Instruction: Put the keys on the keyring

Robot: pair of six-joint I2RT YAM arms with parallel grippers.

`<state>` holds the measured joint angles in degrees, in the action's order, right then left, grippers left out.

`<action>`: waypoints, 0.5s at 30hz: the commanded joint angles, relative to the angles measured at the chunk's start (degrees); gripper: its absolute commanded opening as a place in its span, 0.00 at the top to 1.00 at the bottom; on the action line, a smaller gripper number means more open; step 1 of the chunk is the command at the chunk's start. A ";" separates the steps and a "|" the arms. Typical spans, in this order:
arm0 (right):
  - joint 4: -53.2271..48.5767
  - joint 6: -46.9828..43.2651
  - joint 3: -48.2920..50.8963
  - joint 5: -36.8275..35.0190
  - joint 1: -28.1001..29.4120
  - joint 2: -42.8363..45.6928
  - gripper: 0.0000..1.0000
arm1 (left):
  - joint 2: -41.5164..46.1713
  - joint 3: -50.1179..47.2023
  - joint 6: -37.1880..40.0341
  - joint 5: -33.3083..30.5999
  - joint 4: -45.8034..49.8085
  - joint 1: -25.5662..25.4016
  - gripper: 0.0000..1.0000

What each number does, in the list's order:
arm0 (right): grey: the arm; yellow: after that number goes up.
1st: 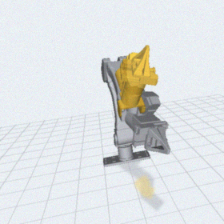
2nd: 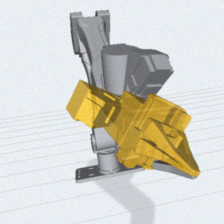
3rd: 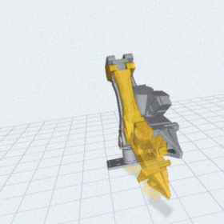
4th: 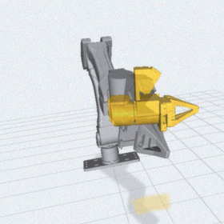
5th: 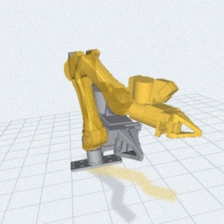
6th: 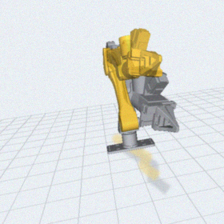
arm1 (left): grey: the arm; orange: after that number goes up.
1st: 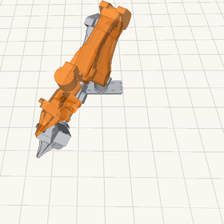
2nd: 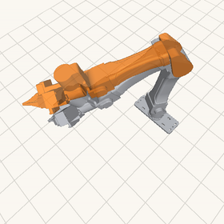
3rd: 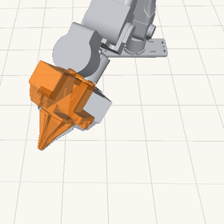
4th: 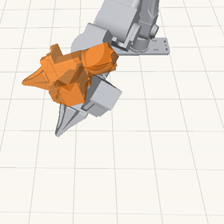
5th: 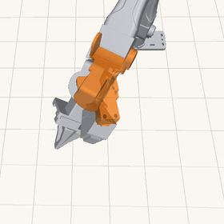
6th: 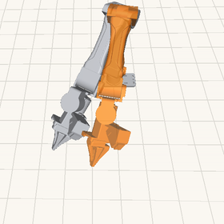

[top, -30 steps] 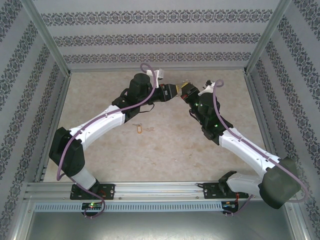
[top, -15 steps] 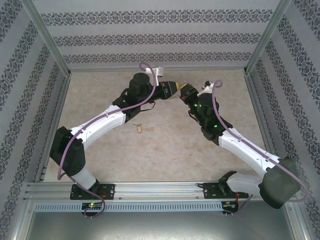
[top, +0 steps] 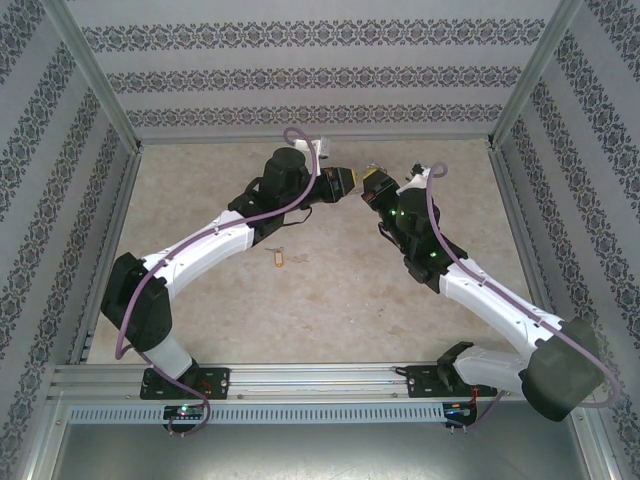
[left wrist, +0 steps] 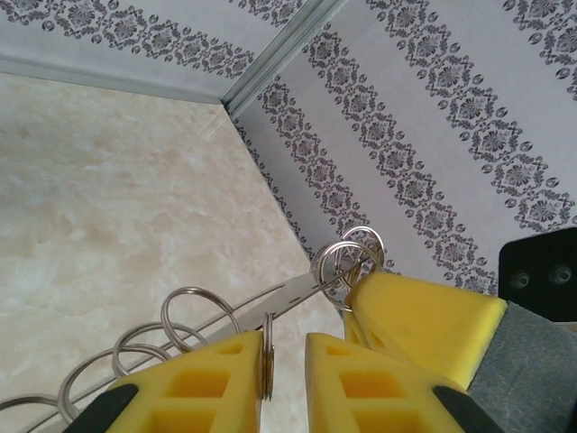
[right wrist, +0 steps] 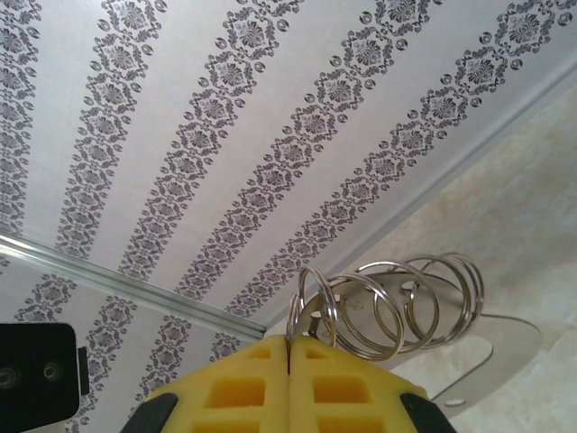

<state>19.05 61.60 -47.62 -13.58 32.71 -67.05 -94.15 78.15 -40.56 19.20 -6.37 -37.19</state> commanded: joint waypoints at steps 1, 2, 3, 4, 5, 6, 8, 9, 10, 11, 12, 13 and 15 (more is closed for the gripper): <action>2.15 0.48 0.73 -0.64 0.85 1.89 1.00 | -0.16 1.52 1.76 -1.12 1.47 -0.85 0.83; 2.11 0.52 0.85 -0.65 0.83 2.00 1.00 | -0.16 1.48 1.87 -0.96 1.36 -1.00 0.86; 2.06 0.46 0.94 -0.72 0.99 2.13 1.00 | -0.08 1.48 1.89 -1.00 1.28 -1.09 0.89; 1.98 0.45 1.04 -0.74 1.04 2.24 1.00 | -0.07 1.40 2.09 -0.93 1.35 -1.21 0.91; 1.95 0.51 1.16 -0.79 1.10 2.39 1.00 | 0.09 1.33 2.14 -0.93 1.29 -1.30 0.94; 1.84 0.40 1.28 -0.84 1.12 2.60 1.00 | 0.27 1.15 2.10 -1.17 1.27 -1.33 0.95; 1.70 0.12 1.36 -0.96 1.21 3.03 1.00 | 0.69 0.87 2.33 -1.41 1.30 -1.39 0.99; 1.59 0.01 1.37 -1.00 1.26 3.22 1.00 | 0.88 0.78 2.48 -1.54 1.43 -1.39 1.00; 1.58 -0.06 1.38 -1.01 1.29 3.47 1.00 | 1.10 0.61 2.63 -1.80 1.57 -1.39 1.00; 1.52 -0.22 1.47 -1.01 1.29 3.64 1.00 | 1.31 0.51 2.82 -1.97 1.69 -1.39 1.00; 1.36 -0.30 1.59 -1.00 1.28 3.85 1.00 | 1.48 0.53 3.14 -2.04 1.78 -1.39 1.00; 1.34 -0.32 1.64 -1.01 1.35 4.10 1.00 | 1.59 0.64 3.67 -2.02 1.96 -1.39 1.00; 0.79 -0.33 1.66 -0.85 1.37 4.57 1.00 | 1.77 1.70 5.95 -1.39 3.28 -1.42 1.00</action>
<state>18.06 61.56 -46.33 -14.13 33.28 -64.53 -94.13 78.15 -38.37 18.37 -5.69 -37.93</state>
